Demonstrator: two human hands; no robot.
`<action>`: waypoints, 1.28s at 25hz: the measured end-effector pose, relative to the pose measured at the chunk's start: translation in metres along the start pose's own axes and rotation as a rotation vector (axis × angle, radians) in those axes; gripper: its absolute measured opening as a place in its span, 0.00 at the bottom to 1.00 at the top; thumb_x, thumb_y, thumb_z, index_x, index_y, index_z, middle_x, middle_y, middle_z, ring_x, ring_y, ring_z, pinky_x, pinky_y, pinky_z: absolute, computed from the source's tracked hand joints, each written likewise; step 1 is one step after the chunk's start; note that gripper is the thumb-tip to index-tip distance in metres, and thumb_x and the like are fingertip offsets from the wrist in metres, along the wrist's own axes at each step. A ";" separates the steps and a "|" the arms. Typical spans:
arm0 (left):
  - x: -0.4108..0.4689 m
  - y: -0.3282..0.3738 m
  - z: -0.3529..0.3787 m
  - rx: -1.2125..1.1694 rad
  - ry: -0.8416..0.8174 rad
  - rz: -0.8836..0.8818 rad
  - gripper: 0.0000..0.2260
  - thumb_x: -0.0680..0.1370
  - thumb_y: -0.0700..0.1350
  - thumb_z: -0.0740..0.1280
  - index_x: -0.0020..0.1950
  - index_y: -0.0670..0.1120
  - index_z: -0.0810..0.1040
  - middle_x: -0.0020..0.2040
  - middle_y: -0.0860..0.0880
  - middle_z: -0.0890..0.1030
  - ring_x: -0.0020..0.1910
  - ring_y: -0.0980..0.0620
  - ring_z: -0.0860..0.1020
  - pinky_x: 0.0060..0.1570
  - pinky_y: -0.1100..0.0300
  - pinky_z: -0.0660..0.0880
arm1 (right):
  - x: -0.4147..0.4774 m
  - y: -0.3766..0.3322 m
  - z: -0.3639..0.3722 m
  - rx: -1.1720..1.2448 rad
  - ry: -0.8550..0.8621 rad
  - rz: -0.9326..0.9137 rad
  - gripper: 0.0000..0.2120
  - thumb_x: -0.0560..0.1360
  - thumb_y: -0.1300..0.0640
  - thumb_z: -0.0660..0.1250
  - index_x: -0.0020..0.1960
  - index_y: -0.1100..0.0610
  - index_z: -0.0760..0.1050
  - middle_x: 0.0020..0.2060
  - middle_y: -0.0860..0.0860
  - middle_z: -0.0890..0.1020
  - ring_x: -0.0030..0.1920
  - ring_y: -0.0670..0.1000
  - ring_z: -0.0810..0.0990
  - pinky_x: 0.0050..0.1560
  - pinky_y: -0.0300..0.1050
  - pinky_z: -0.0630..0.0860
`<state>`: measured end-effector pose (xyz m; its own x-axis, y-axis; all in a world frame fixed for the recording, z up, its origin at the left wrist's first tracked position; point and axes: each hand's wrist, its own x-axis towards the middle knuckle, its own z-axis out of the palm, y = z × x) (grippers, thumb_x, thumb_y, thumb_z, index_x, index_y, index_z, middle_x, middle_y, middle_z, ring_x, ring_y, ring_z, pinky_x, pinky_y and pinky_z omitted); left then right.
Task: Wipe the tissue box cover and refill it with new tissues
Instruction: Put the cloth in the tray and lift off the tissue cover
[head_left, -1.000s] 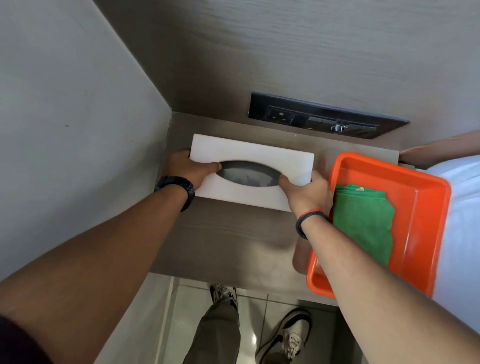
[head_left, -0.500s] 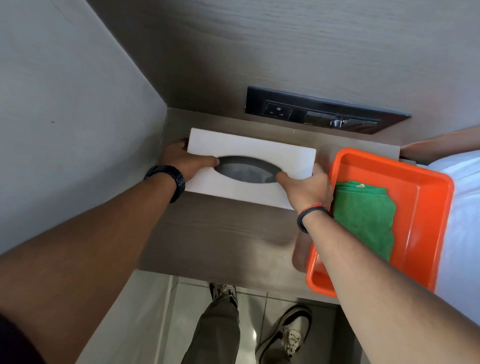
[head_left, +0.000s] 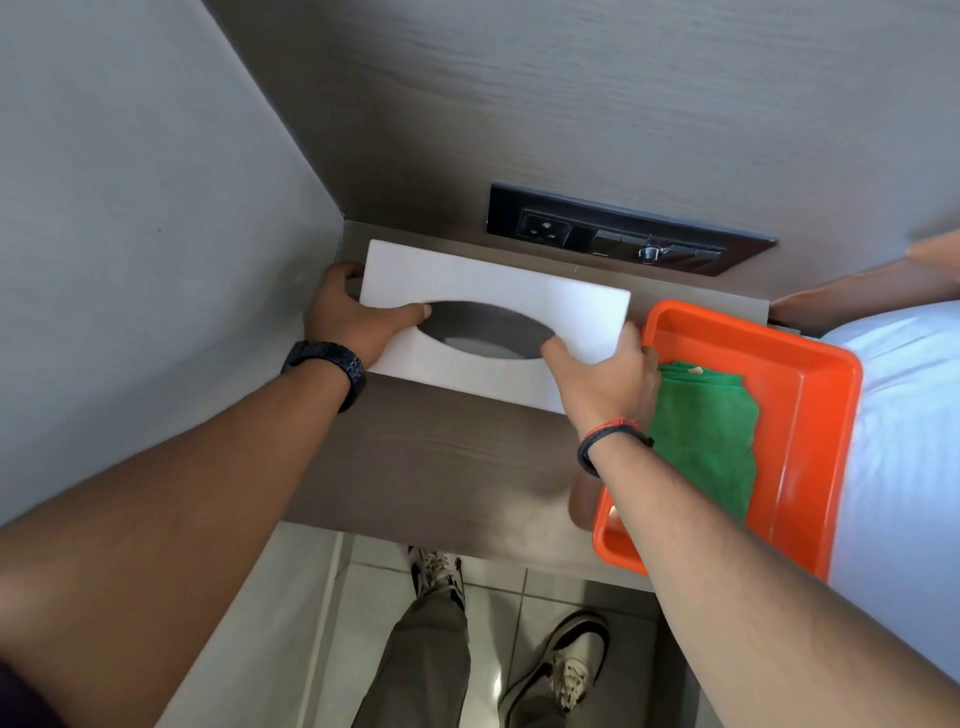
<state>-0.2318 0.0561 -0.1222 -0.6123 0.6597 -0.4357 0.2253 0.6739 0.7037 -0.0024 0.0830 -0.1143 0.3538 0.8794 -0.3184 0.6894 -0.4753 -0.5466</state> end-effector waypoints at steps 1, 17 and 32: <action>-0.007 0.000 -0.005 0.009 0.008 -0.001 0.36 0.58 0.57 0.79 0.63 0.51 0.72 0.52 0.56 0.74 0.47 0.54 0.74 0.40 0.62 0.70 | -0.006 0.000 -0.005 -0.009 0.003 -0.008 0.27 0.58 0.39 0.68 0.52 0.54 0.73 0.49 0.56 0.77 0.51 0.61 0.76 0.49 0.55 0.76; -0.068 -0.092 -0.014 0.217 -0.081 -0.166 0.19 0.61 0.55 0.78 0.46 0.53 0.76 0.46 0.51 0.80 0.43 0.50 0.77 0.38 0.60 0.72 | -0.069 0.065 0.014 -0.134 -0.301 0.055 0.29 0.63 0.42 0.71 0.60 0.54 0.73 0.52 0.57 0.78 0.52 0.61 0.78 0.50 0.50 0.77; -0.139 0.036 0.084 0.411 -0.094 0.568 0.35 0.69 0.73 0.57 0.65 0.49 0.73 0.63 0.44 0.74 0.62 0.46 0.71 0.60 0.54 0.68 | -0.021 0.079 -0.092 -0.186 0.246 -0.535 0.28 0.69 0.44 0.66 0.64 0.58 0.73 0.56 0.59 0.79 0.55 0.62 0.77 0.51 0.54 0.75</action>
<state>-0.0751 0.0163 -0.0833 -0.2514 0.9599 -0.1238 0.7699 0.2758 0.5755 0.1033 0.0297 -0.0796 0.0488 0.9855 0.1622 0.9023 0.0262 -0.4303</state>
